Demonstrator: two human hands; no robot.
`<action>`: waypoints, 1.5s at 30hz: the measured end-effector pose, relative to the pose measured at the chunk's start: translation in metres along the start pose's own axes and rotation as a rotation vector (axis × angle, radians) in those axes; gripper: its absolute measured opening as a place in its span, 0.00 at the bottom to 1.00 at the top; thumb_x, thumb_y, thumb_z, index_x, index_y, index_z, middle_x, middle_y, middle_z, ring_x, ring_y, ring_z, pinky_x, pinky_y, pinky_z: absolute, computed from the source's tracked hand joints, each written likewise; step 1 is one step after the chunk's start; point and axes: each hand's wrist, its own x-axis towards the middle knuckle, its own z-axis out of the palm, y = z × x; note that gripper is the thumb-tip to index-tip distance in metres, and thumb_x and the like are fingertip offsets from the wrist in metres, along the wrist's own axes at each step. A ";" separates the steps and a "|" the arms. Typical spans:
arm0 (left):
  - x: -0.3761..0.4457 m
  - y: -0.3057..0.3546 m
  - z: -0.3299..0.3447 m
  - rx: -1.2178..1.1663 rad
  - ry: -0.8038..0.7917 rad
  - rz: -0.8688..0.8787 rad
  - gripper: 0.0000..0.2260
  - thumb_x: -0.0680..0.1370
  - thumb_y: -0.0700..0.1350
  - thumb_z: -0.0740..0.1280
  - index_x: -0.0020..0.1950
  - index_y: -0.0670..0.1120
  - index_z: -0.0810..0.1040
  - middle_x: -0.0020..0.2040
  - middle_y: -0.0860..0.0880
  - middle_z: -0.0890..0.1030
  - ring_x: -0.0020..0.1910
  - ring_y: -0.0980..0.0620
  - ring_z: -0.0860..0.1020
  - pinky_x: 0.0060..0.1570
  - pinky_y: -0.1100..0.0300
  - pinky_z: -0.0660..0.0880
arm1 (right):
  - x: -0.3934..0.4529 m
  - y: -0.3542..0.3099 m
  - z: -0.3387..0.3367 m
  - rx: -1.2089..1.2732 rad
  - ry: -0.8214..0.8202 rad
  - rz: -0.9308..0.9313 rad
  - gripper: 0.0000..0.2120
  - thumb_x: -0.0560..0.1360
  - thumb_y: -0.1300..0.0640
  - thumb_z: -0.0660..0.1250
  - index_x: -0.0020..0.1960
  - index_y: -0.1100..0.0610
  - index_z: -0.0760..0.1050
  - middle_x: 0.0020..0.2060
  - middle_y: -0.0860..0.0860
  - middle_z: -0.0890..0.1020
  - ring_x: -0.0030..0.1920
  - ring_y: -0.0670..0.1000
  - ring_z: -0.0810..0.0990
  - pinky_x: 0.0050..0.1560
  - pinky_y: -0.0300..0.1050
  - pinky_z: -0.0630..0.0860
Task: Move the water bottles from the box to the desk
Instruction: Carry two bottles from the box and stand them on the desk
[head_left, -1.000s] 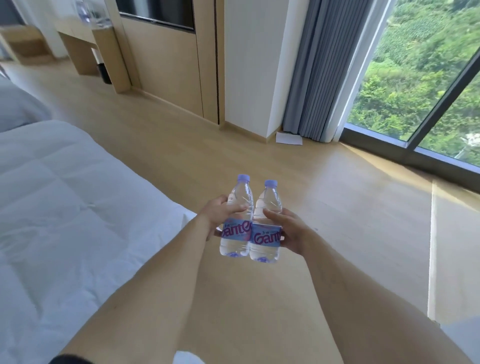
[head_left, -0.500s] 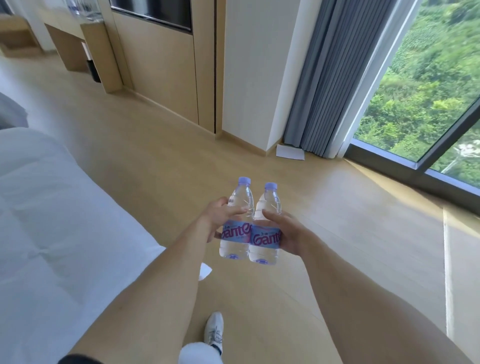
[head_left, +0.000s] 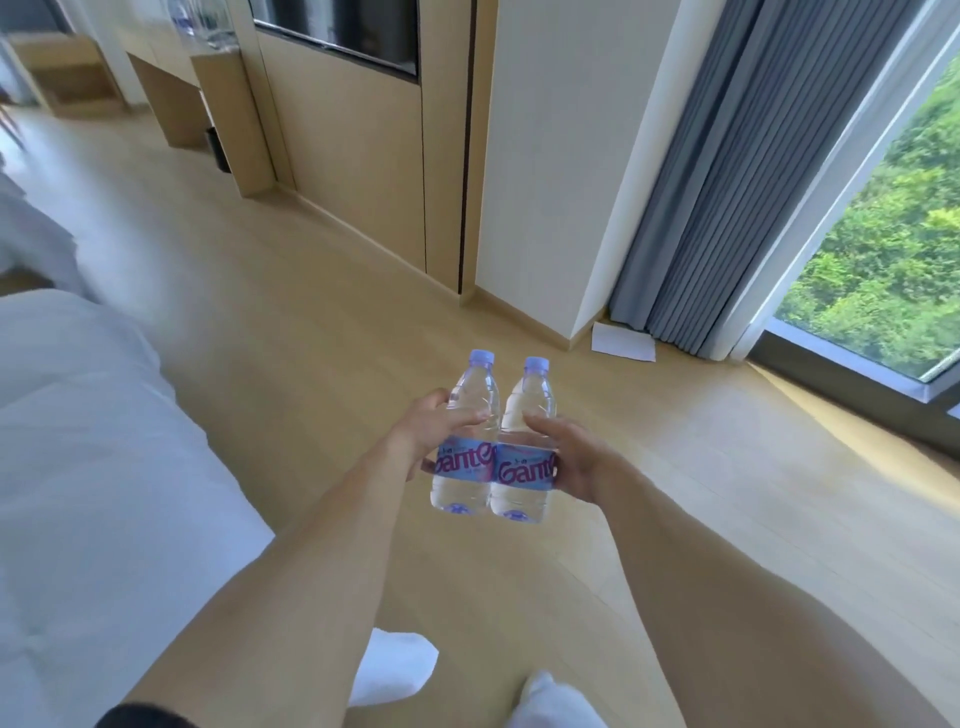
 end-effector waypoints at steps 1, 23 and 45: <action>0.012 0.004 -0.006 -0.006 0.016 -0.009 0.19 0.73 0.53 0.77 0.61 0.54 0.76 0.50 0.49 0.84 0.47 0.50 0.83 0.55 0.42 0.80 | 0.016 -0.008 0.001 -0.025 0.004 0.001 0.18 0.79 0.50 0.69 0.64 0.58 0.76 0.57 0.58 0.84 0.52 0.58 0.84 0.48 0.54 0.81; 0.223 0.113 -0.107 -0.269 0.429 -0.119 0.20 0.71 0.53 0.78 0.60 0.55 0.78 0.55 0.50 0.85 0.53 0.47 0.84 0.53 0.36 0.79 | 0.317 -0.216 0.036 -0.369 -0.385 0.070 0.16 0.75 0.52 0.74 0.61 0.51 0.77 0.56 0.55 0.84 0.50 0.56 0.83 0.47 0.53 0.81; 0.415 0.180 -0.406 -0.321 0.482 -0.130 0.29 0.60 0.55 0.80 0.58 0.53 0.76 0.54 0.46 0.85 0.54 0.45 0.83 0.55 0.35 0.78 | 0.585 -0.348 0.273 -0.453 -0.410 0.072 0.21 0.75 0.51 0.74 0.65 0.54 0.73 0.54 0.54 0.83 0.45 0.53 0.82 0.40 0.48 0.79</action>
